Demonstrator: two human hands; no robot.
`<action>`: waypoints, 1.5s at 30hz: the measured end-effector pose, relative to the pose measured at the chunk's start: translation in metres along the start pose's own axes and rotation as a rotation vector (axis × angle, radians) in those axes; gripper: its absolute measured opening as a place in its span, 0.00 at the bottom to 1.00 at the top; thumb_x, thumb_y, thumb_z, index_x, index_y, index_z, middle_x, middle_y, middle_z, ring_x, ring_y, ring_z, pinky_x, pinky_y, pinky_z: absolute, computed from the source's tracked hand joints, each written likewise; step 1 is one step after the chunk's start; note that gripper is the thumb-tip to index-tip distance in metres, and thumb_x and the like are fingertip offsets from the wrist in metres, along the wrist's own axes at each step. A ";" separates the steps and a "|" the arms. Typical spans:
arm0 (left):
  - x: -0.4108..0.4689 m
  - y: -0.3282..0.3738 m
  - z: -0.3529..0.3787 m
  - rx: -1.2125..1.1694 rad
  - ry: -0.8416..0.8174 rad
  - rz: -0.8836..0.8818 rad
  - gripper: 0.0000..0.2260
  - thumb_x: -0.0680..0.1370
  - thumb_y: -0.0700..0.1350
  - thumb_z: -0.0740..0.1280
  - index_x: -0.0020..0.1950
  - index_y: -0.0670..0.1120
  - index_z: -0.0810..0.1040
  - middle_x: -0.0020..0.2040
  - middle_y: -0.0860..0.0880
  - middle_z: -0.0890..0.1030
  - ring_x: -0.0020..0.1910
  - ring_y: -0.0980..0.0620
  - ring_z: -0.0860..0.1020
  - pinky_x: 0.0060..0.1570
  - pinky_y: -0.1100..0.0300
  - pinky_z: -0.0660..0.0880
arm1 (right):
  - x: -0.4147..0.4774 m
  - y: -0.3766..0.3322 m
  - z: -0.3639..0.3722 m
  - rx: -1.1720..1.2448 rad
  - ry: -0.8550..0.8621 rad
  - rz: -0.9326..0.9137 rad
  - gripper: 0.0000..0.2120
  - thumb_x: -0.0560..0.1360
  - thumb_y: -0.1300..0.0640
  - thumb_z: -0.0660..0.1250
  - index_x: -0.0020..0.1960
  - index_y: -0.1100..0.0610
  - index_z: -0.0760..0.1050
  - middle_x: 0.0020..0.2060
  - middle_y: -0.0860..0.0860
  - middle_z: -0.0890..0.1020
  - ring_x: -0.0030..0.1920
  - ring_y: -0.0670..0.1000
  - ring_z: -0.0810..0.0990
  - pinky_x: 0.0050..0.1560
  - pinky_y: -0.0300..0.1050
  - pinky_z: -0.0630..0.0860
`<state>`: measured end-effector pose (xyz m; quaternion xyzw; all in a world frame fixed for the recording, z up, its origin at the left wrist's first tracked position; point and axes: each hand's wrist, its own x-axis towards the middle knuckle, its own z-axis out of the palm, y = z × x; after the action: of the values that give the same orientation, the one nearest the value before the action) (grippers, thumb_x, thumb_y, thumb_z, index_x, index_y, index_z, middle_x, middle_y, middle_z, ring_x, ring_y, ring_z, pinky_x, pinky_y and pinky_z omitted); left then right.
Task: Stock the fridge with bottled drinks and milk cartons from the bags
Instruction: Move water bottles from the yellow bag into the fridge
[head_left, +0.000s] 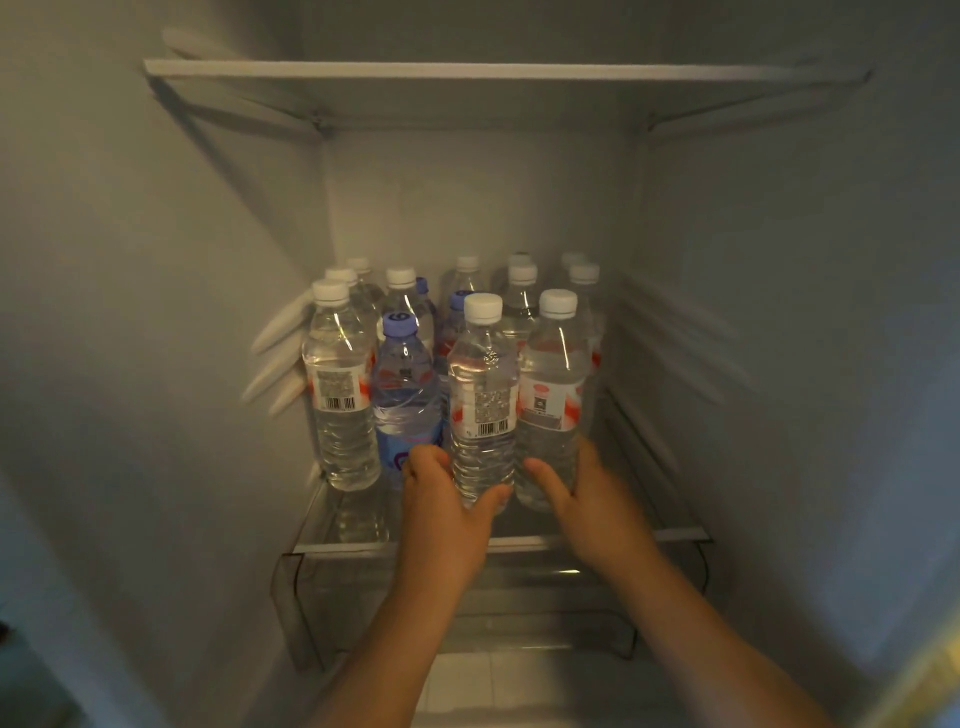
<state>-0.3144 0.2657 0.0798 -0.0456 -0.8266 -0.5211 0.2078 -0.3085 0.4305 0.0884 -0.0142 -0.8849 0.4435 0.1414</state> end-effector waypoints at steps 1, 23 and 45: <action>0.002 0.000 0.001 0.012 0.003 -0.009 0.25 0.68 0.46 0.80 0.49 0.51 0.64 0.49 0.48 0.73 0.47 0.49 0.76 0.44 0.55 0.75 | 0.002 0.001 0.002 0.008 -0.003 -0.005 0.29 0.73 0.31 0.59 0.70 0.42 0.62 0.62 0.43 0.79 0.60 0.49 0.78 0.59 0.53 0.76; 0.020 0.000 0.004 0.349 0.092 -0.028 0.09 0.79 0.47 0.66 0.40 0.45 0.73 0.35 0.46 0.79 0.36 0.44 0.78 0.37 0.53 0.74 | 0.036 0.018 0.010 -0.344 -0.001 -0.075 0.17 0.80 0.44 0.58 0.64 0.48 0.75 0.58 0.57 0.77 0.55 0.60 0.78 0.54 0.52 0.76; -0.088 -0.034 -0.032 0.757 -0.059 0.357 0.25 0.77 0.58 0.60 0.73 0.49 0.69 0.73 0.47 0.69 0.73 0.42 0.64 0.72 0.44 0.59 | -0.104 0.022 0.027 -0.717 0.251 -0.102 0.27 0.80 0.41 0.54 0.77 0.47 0.61 0.77 0.53 0.61 0.76 0.59 0.57 0.72 0.64 0.55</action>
<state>-0.2348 0.2342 0.0290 -0.1237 -0.9444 -0.1348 0.2731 -0.2175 0.4075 0.0309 -0.0731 -0.9593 0.0929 0.2566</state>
